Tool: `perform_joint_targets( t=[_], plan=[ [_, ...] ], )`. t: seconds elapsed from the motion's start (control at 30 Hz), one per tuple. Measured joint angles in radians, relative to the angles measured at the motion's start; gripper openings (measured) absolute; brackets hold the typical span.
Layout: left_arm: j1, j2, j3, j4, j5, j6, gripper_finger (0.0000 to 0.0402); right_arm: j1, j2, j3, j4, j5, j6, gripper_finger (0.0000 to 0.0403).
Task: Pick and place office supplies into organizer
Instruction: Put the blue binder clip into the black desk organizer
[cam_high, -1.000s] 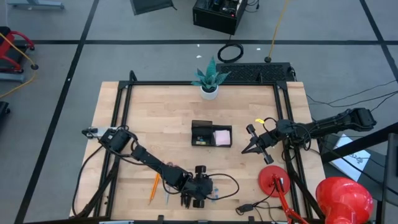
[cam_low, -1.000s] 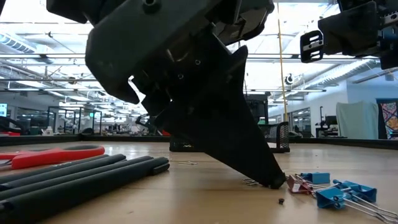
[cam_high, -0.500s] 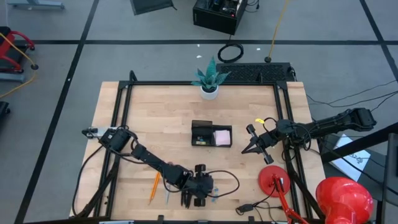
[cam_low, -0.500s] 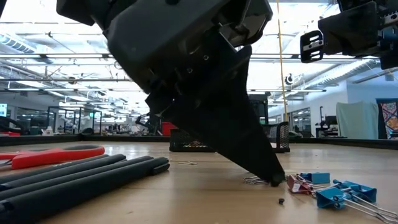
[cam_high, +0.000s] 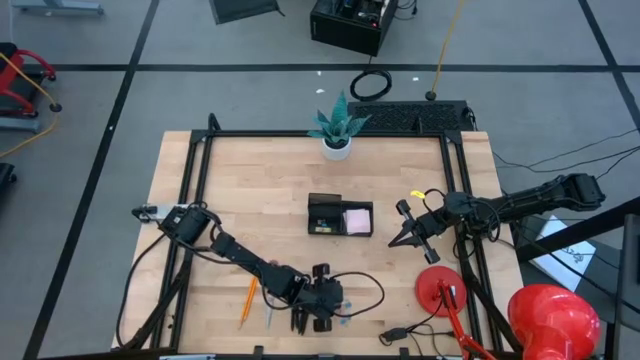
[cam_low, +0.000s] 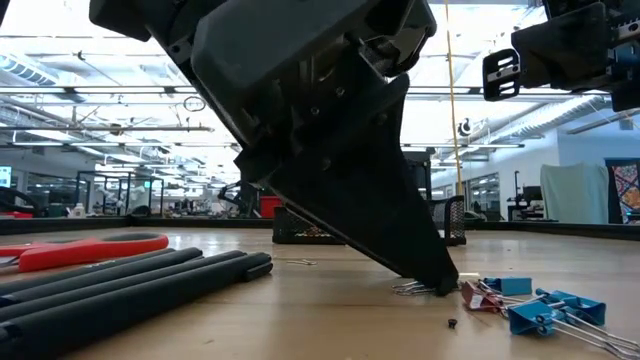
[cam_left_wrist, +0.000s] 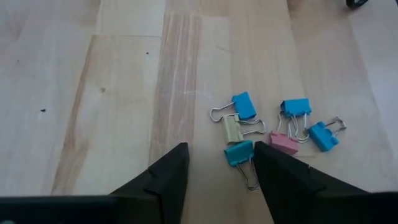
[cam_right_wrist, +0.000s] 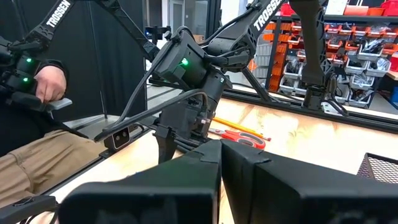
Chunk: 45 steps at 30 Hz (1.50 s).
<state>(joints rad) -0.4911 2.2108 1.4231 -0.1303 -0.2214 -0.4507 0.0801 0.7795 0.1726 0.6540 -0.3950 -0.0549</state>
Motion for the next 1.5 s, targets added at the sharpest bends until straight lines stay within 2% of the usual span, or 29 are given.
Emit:
perform_joint_targets(
  t=[0.3, 0.53, 0.87, 1.17, 1.5],
  plan=[
    [0.008, 0.0, 0.001, -0.039, -0.019, 0.04, 0.0078, 0.0, 0.0, 0.0, 0.0, 0.0, -0.002, 0.0],
    [0.018, -0.002, 0.0, -0.048, -0.01, 0.097, 0.0035, 0.0, 0.0, 0.0, 0.0, 0.0, -0.002, 0.0],
    [0.019, -0.007, -0.002, 0.028, -0.008, 0.216, 0.0026, 0.0, 0.0, 0.0, 0.0, 0.0, -0.002, 0.0],
    [0.017, -0.088, 0.003, 0.018, -0.044, 0.3, 0.0025, 0.0, 0.0, 0.0, 0.0, 0.0, -0.002, 0.0],
    [0.027, -0.176, 0.003, -0.127, -0.201, 0.364, 0.0025, 0.0, 0.0, 0.0, -0.001, 0.0, -0.002, 0.0]
  ],
)
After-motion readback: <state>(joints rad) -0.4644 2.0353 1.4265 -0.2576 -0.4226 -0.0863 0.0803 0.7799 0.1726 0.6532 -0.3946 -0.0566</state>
